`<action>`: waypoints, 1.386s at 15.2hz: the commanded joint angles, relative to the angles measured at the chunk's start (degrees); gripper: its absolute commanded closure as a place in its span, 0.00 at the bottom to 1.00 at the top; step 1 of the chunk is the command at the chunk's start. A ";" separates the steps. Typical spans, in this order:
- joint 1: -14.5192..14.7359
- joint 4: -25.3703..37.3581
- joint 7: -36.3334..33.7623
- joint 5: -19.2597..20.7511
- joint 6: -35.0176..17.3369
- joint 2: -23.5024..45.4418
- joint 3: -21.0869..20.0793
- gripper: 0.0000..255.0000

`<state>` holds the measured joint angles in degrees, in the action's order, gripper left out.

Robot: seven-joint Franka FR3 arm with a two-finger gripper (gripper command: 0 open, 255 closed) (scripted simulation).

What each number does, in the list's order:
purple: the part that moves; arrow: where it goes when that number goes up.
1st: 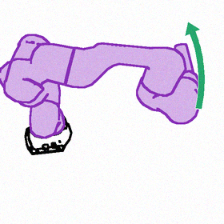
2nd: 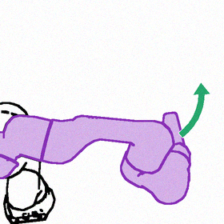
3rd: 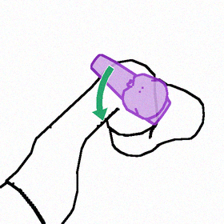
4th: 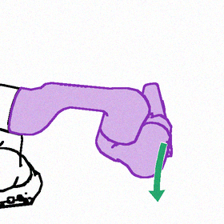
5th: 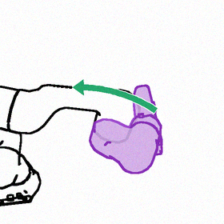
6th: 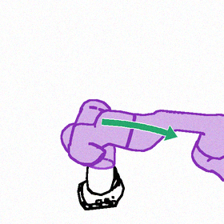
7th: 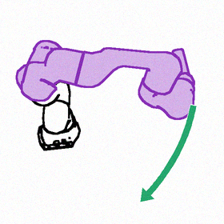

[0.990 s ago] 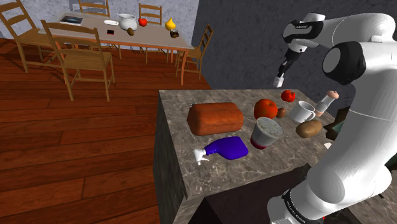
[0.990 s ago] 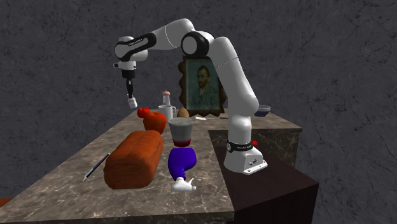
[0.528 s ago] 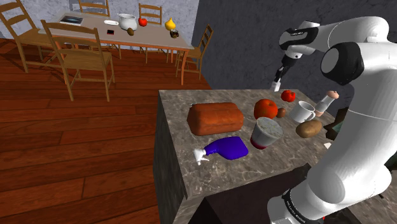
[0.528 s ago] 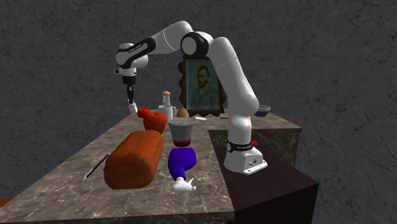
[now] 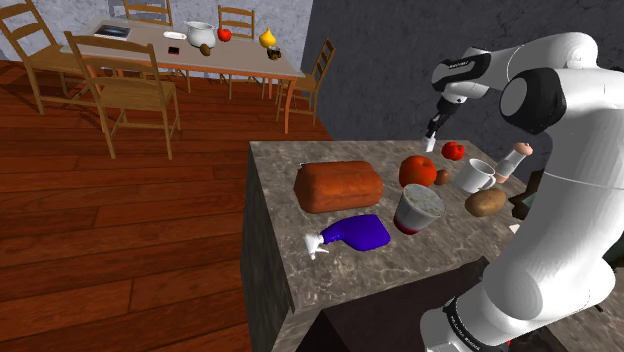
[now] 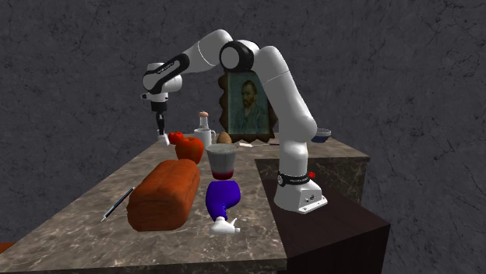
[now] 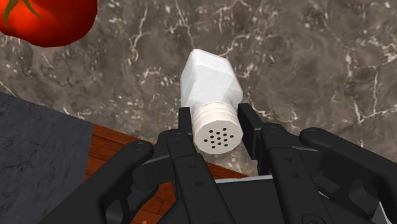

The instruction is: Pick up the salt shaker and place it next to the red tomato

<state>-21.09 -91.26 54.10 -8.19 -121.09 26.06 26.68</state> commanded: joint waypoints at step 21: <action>0.75 1.01 -0.77 0.99 2.83 -1.98 0.41 0.00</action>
<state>-20.51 -91.69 53.65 -7.56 -120.26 24.63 26.94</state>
